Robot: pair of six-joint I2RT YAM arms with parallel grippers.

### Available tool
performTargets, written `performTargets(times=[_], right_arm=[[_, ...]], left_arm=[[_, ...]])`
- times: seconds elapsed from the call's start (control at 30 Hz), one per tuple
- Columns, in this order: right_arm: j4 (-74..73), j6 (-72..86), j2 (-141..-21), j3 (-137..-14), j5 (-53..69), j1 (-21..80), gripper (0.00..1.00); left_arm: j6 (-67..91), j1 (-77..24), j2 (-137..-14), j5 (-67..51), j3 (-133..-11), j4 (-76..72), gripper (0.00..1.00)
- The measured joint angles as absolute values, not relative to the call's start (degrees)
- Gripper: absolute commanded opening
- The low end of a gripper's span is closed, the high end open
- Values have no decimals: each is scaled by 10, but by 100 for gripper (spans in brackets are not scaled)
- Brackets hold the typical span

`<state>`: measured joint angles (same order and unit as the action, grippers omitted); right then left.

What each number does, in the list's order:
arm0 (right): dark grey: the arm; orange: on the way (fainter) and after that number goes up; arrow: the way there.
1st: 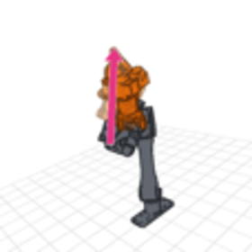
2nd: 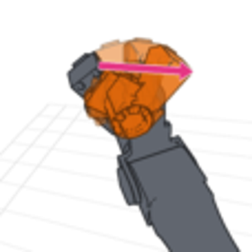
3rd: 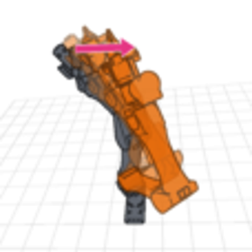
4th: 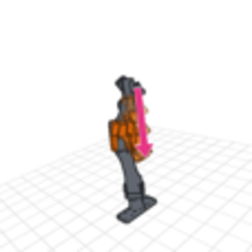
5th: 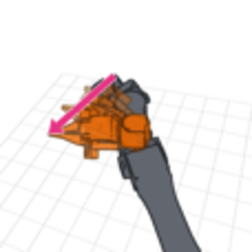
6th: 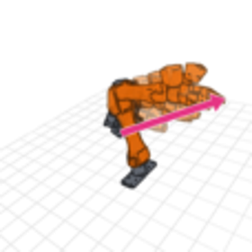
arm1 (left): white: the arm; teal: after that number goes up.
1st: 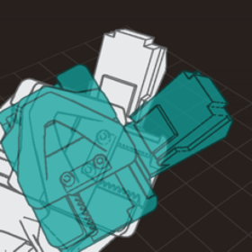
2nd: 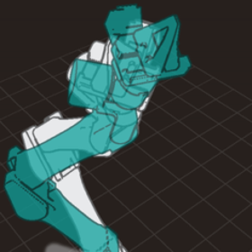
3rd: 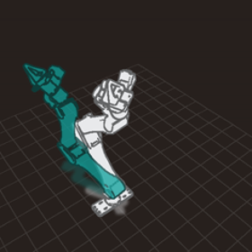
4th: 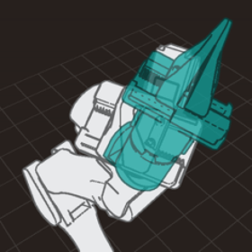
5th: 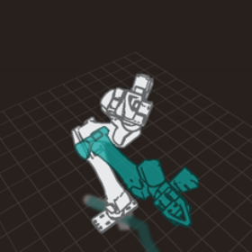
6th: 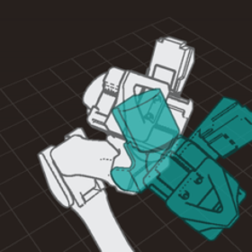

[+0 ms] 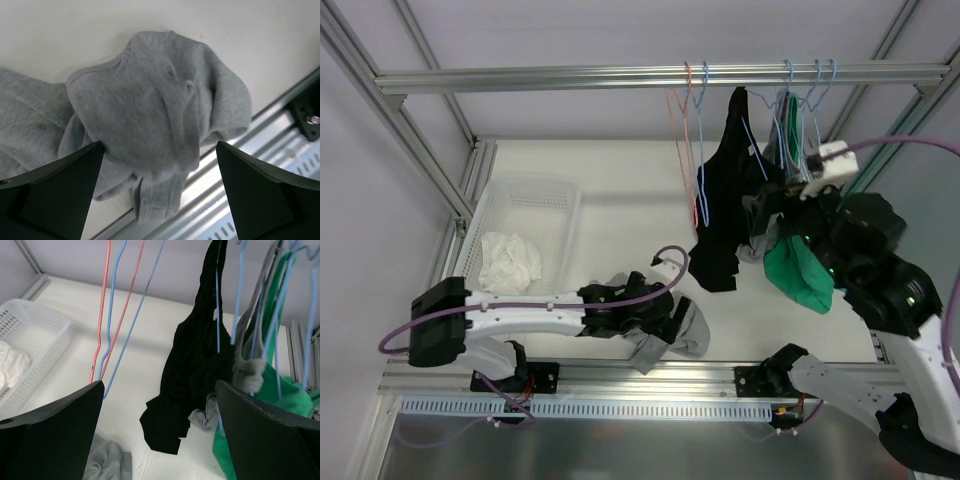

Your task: Remove the tank top from the hanger

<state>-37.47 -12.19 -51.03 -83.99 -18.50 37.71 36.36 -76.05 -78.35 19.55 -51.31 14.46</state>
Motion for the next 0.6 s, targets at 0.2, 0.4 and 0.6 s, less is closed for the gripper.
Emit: performTargets(times=[0.2,0.4,0.6], right_arm=[[-427,-110,-360,-828,-128,377,99],[-471,-104,-302,-827,-95,377,99],[-491,-94,-245,-827,-73,377,100]], left_arm=[[362,-756,-1018,213,-592,124,95],[410,-757,-1036,242,-603,96,0],[482,-756,-938,311,-542,166,0]])
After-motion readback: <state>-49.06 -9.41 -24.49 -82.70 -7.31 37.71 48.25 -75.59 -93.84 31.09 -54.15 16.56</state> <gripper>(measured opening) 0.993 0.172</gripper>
